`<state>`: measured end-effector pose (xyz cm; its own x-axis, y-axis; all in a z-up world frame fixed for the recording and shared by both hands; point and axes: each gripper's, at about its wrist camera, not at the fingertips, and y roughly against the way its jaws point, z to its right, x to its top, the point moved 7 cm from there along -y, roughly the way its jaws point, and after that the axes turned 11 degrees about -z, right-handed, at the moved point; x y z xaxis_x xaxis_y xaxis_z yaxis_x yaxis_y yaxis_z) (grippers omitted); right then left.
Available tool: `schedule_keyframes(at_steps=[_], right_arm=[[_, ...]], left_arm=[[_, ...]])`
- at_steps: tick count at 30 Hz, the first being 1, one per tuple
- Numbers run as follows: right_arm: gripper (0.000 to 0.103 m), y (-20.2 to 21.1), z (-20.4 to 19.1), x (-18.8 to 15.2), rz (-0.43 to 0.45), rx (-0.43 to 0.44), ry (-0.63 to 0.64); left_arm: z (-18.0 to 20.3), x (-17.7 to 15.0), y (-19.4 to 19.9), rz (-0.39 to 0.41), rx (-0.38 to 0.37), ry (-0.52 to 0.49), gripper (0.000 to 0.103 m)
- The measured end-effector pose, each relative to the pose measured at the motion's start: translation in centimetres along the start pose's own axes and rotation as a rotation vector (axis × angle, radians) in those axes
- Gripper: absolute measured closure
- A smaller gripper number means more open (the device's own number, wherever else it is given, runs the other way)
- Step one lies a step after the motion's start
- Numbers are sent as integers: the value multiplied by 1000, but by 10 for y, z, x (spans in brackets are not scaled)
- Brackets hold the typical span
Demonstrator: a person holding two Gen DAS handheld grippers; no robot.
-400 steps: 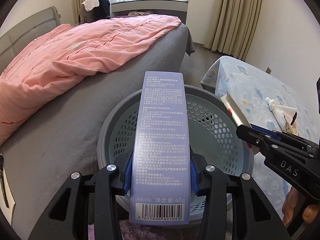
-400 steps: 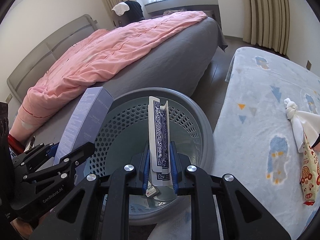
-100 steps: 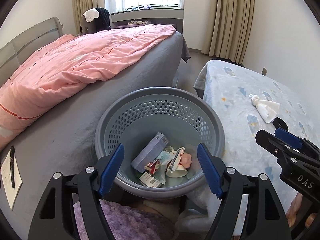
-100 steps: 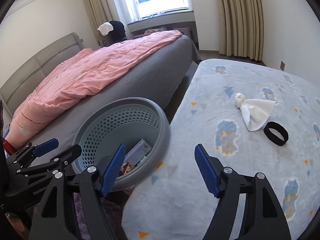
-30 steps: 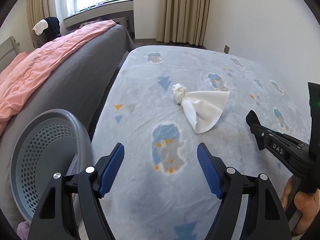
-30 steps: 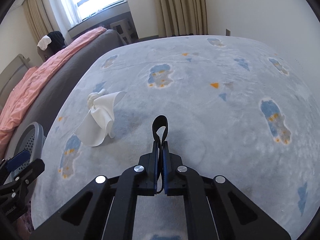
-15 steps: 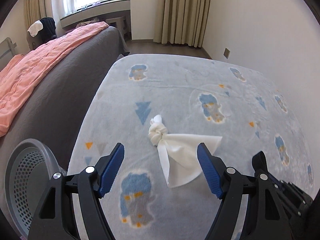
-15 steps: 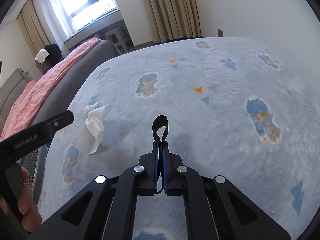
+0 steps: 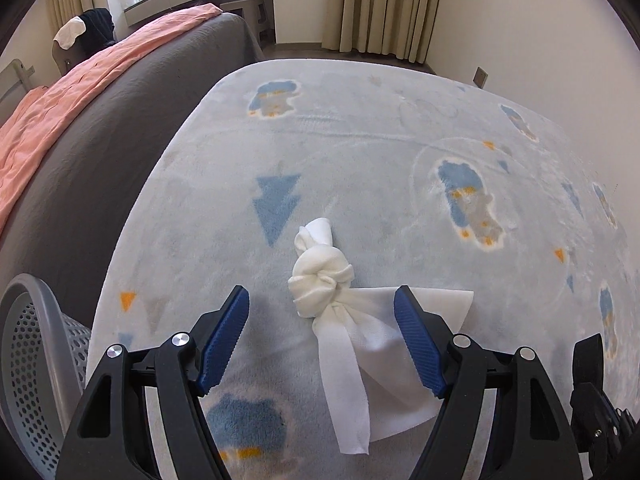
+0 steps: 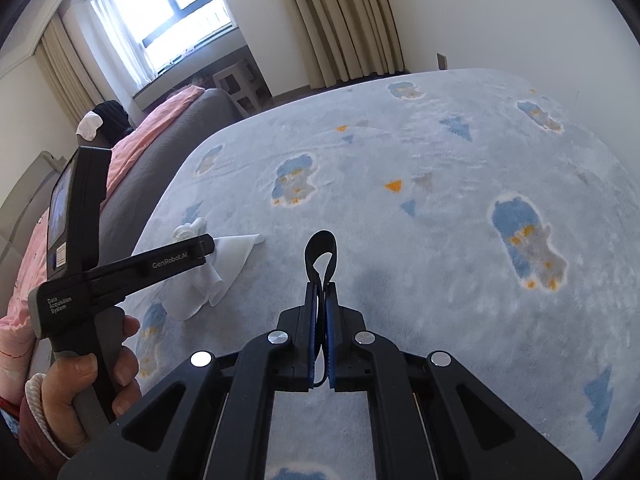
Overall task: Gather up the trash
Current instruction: 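Grasp the white knotted cloth with the left tool while the right tool holds the band, then carry cloth and band over the gray basket and open both tools to drop them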
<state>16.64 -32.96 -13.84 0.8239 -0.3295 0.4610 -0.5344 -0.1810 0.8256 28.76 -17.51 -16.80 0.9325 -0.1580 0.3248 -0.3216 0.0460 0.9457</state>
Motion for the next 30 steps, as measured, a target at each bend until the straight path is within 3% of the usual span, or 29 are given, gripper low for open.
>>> schedule_keyframes(at_steps=[6,16,30], right_arm=[[98,3,-2,1,6,6,4],[98,8,-31,-2,13,9,69],[98,8,-134,-28,-2,53,236]], left_arm=[[7,-9,4,3,-24,-31,78],[-12,-58,56,80,-30,-83,78],[-132,-119,127,174,37,4,78]])
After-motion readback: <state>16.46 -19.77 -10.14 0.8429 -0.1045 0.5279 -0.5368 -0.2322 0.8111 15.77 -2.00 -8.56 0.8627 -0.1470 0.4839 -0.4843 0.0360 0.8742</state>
